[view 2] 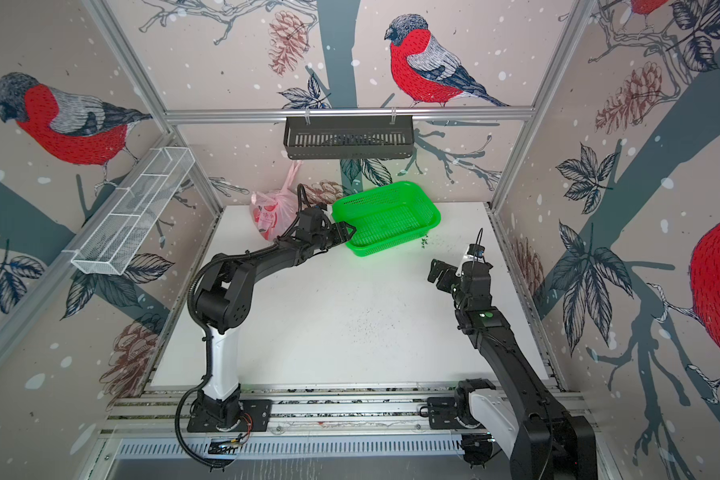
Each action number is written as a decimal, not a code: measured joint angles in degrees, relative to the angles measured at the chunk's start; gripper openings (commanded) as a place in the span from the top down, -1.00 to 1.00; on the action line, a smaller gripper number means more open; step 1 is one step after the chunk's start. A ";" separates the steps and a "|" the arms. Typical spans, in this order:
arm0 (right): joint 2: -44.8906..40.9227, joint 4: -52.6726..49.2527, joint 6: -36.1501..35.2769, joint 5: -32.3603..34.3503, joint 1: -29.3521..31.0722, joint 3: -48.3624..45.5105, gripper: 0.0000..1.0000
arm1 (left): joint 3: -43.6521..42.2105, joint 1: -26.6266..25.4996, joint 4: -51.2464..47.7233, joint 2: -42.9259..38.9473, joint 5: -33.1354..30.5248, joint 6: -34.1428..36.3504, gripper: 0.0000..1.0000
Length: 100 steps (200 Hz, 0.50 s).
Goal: Untie the knot of the plastic bag and take out the fruit
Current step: 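Drag the green basket toward the robot with the left gripper while the right gripper approaches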
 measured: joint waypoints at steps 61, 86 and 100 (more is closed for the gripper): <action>3.52 1.09 -1.11 -0.63 0.00 0.28 -0.97 | 3.21 -0.04 -0.13 3.93 -0.04 -1.20 -0.03; 4.46 1.49 -1.11 -1.42 0.00 0.59 -0.95 | 3.34 -0.15 -0.02 4.28 -0.11 -1.62 0.19; 4.59 1.51 -1.11 -1.42 0.00 0.59 -0.93 | 3.15 -0.33 0.31 4.28 -0.24 -1.86 0.28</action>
